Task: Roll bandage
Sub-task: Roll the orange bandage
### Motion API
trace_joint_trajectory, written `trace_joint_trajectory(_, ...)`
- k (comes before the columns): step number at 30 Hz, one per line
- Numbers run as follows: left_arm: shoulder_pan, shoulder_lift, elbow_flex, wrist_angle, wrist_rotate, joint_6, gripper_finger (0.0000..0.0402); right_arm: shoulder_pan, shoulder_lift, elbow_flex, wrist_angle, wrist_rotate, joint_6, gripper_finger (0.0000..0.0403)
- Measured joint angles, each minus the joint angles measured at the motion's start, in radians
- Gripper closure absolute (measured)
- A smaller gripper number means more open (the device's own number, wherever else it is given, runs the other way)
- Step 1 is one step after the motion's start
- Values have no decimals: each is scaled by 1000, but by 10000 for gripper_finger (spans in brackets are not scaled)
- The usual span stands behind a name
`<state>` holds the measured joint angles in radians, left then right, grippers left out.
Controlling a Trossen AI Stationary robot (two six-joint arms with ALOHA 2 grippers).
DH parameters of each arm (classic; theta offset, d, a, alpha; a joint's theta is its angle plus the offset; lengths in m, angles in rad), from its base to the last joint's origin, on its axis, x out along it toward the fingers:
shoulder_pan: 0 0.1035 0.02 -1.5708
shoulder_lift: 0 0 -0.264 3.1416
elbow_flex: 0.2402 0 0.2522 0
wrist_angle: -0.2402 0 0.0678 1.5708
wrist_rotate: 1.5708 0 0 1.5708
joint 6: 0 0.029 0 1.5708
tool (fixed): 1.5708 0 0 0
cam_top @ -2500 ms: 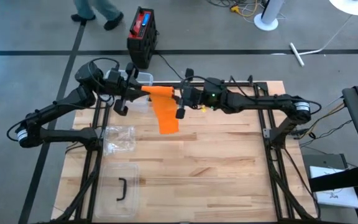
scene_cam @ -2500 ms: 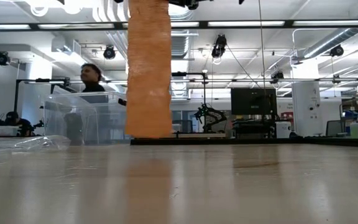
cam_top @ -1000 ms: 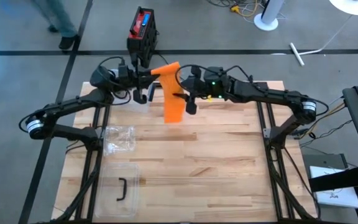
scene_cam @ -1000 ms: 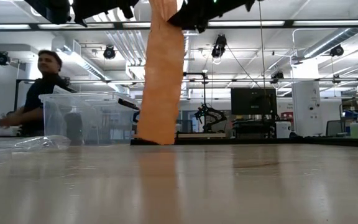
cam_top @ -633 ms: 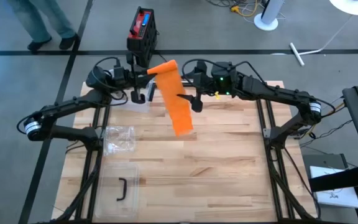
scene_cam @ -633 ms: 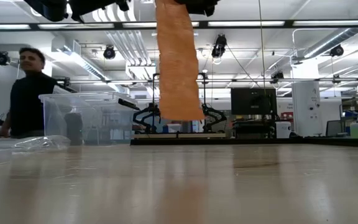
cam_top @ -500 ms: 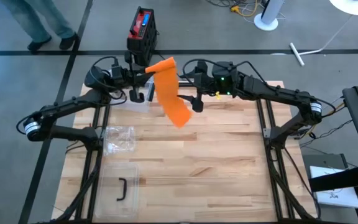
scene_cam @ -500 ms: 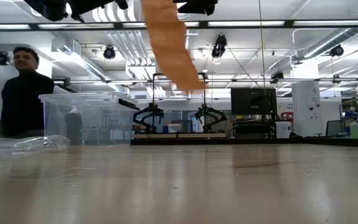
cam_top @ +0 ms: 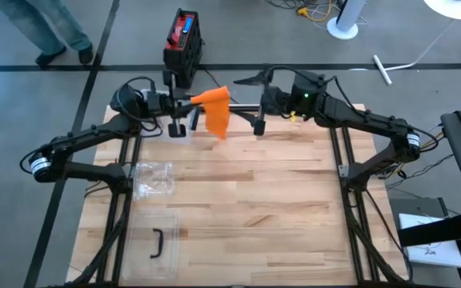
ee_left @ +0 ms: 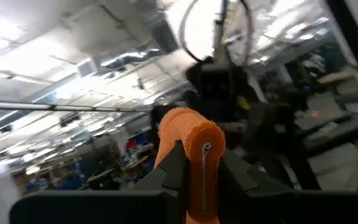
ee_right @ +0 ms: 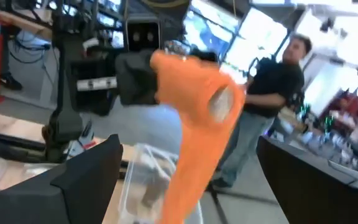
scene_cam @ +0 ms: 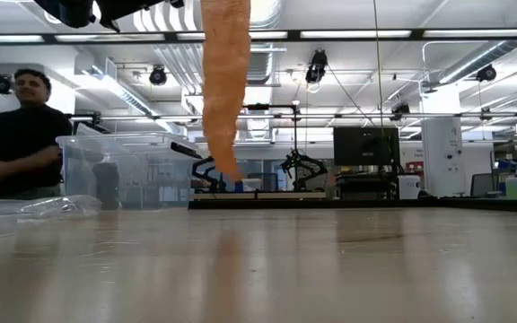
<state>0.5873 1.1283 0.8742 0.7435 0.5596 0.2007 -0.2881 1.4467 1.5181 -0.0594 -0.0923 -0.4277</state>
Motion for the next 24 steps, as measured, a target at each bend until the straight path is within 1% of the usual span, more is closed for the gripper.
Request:
trace_joint_trajectory(4, 0, 0, -1, -30, 88, 61, 361, 0, -2, 0, 56, -70, -39, 39)
trace_joint_trajectory(6, 0, -2, -1, -38, 118, 94, 361, 4, 11, 0, 93, -76, -69, 39)
trace_joint_trajectory(8, 0, -5, -1, -48, 122, 108, 361, 8, 27, 0, 113, -83, -82, 39)
trace_joint_trajectory(11, 0, -8, -1, -48, 128, 118, 361, 9, 54, 0, 144, -126, -75, 39)
trace_joint_trajectory(16, 0, -11, -1, -59, 135, 136, 361, 11, 89, 0, 195, -126, -58, 43)
trace_joint_trajectory(19, 0, -11, -1, -58, 134, 136, 359, 11, 103, 0, 202, -126, -42, 68)
trace_joint_trajectory(22, 0, -11, -1, -55, 130, 134, 359, 11, 109, -1, 201, -126, -24, 110)
trace_joint_trajectory(24, 0, -11, -1, -56, 107, 134, 359, 11, 109, -1, 206, -125, -18, 142)
